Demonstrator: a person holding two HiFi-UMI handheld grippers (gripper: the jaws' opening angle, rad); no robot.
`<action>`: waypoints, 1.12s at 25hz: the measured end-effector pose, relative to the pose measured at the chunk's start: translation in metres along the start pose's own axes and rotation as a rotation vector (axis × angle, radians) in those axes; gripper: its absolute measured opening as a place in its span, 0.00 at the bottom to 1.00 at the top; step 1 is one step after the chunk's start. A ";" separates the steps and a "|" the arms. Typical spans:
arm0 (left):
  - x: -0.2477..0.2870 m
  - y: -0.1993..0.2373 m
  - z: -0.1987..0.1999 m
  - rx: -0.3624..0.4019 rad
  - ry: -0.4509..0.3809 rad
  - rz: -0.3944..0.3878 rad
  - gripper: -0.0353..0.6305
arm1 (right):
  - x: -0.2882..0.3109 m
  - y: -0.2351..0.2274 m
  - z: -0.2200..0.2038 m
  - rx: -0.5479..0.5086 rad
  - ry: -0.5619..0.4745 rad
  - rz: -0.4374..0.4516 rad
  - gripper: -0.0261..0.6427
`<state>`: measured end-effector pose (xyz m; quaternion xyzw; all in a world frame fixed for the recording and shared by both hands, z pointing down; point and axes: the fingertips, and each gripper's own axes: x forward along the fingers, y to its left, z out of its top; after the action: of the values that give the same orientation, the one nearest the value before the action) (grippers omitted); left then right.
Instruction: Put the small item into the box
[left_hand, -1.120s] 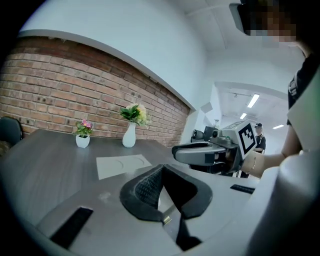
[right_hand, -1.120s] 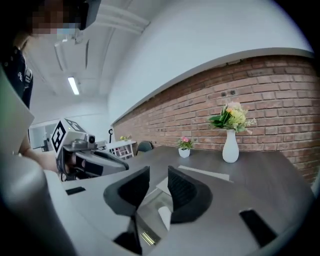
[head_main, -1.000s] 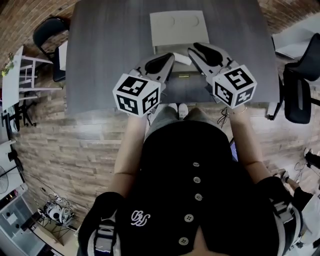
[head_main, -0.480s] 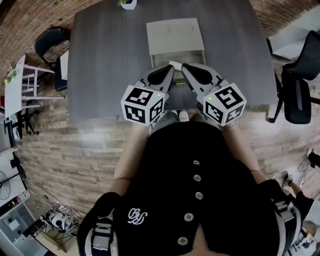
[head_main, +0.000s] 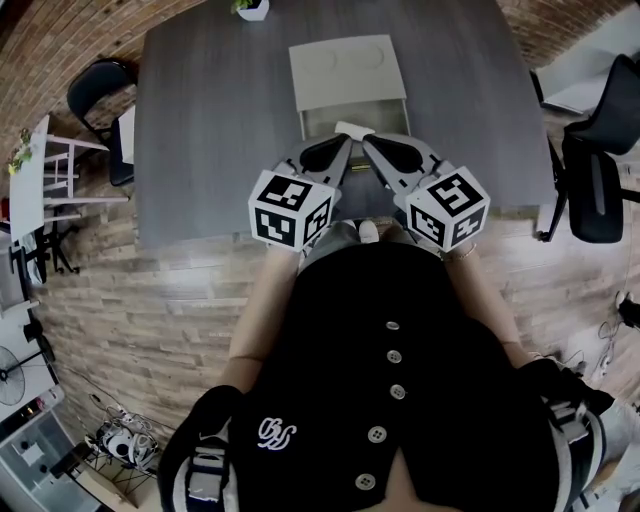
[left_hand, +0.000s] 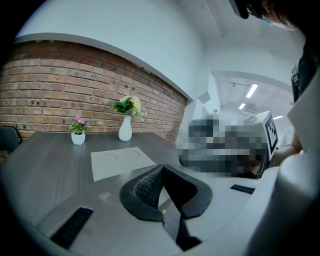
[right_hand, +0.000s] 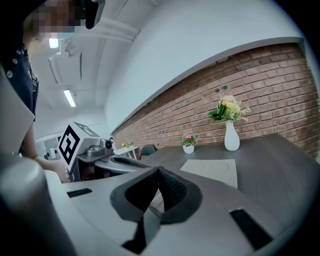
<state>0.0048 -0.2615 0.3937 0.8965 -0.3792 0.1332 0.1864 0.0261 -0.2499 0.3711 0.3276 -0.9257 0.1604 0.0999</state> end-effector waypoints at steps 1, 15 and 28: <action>0.001 0.000 -0.001 -0.005 0.001 -0.003 0.07 | 0.000 -0.001 -0.001 0.004 -0.001 -0.004 0.04; 0.002 -0.003 -0.009 -0.057 0.001 -0.019 0.07 | 0.003 0.001 -0.010 -0.007 0.021 -0.016 0.04; 0.004 -0.003 -0.011 -0.106 -0.016 -0.037 0.07 | 0.001 -0.003 -0.012 -0.023 0.037 -0.044 0.04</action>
<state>0.0084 -0.2571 0.4040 0.8933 -0.3705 0.1025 0.2329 0.0282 -0.2486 0.3832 0.3435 -0.9181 0.1538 0.1240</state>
